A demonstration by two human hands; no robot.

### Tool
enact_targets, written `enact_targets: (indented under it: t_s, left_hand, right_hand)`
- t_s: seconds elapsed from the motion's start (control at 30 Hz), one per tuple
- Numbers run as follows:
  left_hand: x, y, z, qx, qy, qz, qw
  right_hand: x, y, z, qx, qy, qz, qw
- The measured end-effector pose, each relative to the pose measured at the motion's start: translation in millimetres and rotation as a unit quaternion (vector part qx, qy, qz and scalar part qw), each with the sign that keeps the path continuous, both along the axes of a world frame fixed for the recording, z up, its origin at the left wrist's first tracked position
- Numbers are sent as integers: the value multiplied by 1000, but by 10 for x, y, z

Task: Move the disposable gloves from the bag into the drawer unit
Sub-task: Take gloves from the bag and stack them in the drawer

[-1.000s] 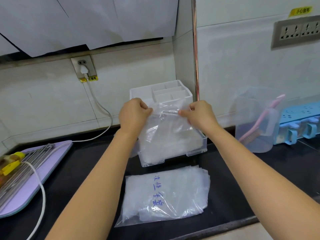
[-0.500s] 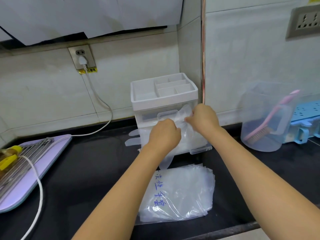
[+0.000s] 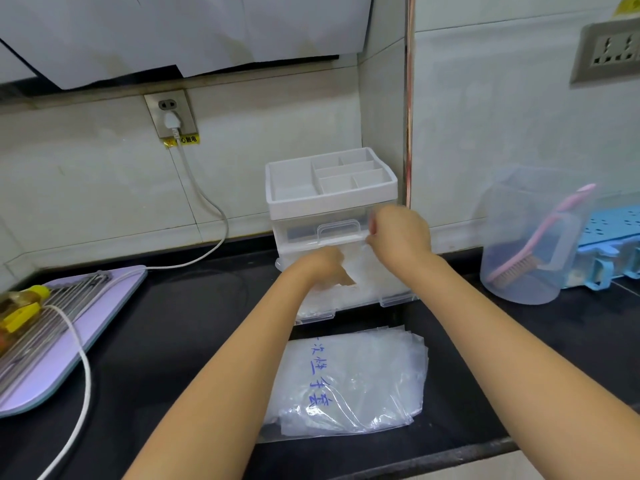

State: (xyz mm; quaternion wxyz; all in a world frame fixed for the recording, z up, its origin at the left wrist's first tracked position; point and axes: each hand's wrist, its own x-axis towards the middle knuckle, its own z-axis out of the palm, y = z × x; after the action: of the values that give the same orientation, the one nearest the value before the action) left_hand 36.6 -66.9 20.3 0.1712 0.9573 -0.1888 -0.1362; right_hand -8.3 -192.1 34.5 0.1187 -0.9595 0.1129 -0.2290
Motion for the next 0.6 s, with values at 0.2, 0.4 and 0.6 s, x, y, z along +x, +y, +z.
enact_targets:
  t_s: [0.2, 0.4, 0.6]
  left_hand:
    - [9, -12, -54, -3, -16, -23, 1000]
    - [16, 77, -49, 72, -14, -44, 996]
    - [41, 120, 95, 217, -1, -41, 975]
  right_hand:
    - [8, 238, -10, 80, 142, 123, 979]
    - [5, 230, -47, -6, 367, 203, 908]
    - [49, 85, 9, -16, 405, 139, 903]
